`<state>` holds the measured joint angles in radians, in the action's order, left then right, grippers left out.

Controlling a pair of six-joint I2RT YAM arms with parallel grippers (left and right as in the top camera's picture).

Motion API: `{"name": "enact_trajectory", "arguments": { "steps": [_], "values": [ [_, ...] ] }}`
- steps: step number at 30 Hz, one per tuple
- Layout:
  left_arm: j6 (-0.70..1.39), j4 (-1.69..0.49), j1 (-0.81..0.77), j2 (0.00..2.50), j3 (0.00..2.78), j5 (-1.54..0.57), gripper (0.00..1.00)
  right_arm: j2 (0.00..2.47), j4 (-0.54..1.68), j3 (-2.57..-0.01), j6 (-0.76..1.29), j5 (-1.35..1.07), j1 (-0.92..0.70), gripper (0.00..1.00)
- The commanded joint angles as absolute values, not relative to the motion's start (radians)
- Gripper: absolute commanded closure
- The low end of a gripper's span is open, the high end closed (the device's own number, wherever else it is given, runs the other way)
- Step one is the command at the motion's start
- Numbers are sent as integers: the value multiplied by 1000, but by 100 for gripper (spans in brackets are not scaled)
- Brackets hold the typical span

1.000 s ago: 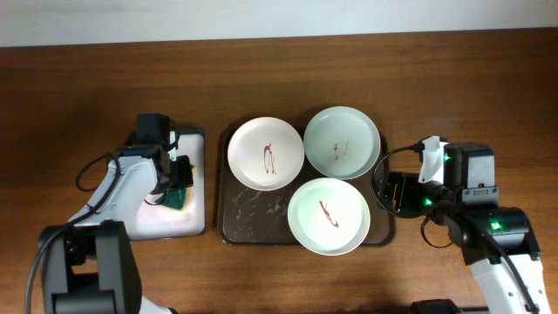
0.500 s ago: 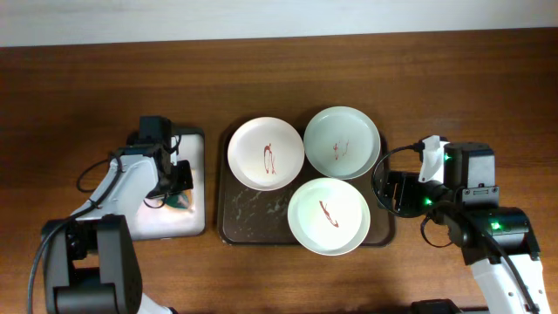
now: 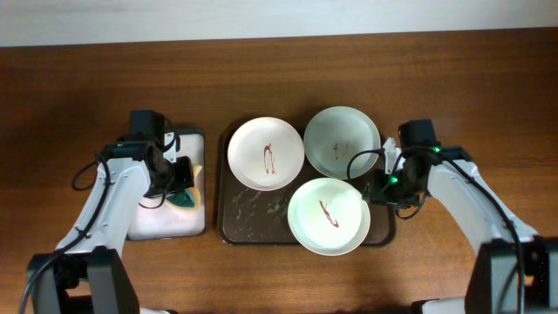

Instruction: Clean dirty plates on tray and stack at the side

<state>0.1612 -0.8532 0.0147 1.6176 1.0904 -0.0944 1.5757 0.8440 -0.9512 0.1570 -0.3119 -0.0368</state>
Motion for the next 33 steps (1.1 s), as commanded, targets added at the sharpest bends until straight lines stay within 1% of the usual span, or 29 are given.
{"name": "enact_trajectory", "arguments": {
  "steps": [1, 3, 7, 9, 13, 19, 24, 27, 33],
  "values": [
    [167, -854, 16, 1609, 1095, -109, 100, 1647, 828, -964, 154, -371, -35, 62],
    [167, -851, 16, 1609, 1095, -109, 100, 1678, 810, -963, 154, -367, -49, 74],
    [168, -841, 16, 1609, 1095, -109, 100, 1722, 784, -958, 159, -363, -93, 84],
    [167, -818, 16, 1609, 1095, -109, 100, 1723, 777, -958, 159, -363, -99, 87],
    [168, -728, 16, 1616, 1093, -67, 100, 1723, 777, -958, 162, -363, -99, 89],
    [197, -719, 7, 1707, 1093, -65, 100, 1723, 777, -958, 162, -363, -99, 89],
    [197, -718, -86, 1735, 1093, -114, 100, 1723, 777, -958, 162, -363, -99, 89],
    [197, -714, -125, 1735, 1093, -108, 100, 1723, 777, -958, 162, -363, -99, 89],
    [197, -720, -92, 1700, 1118, -101, 100, 1723, 777, -958, 162, -363, -99, 90]
  ]
}}
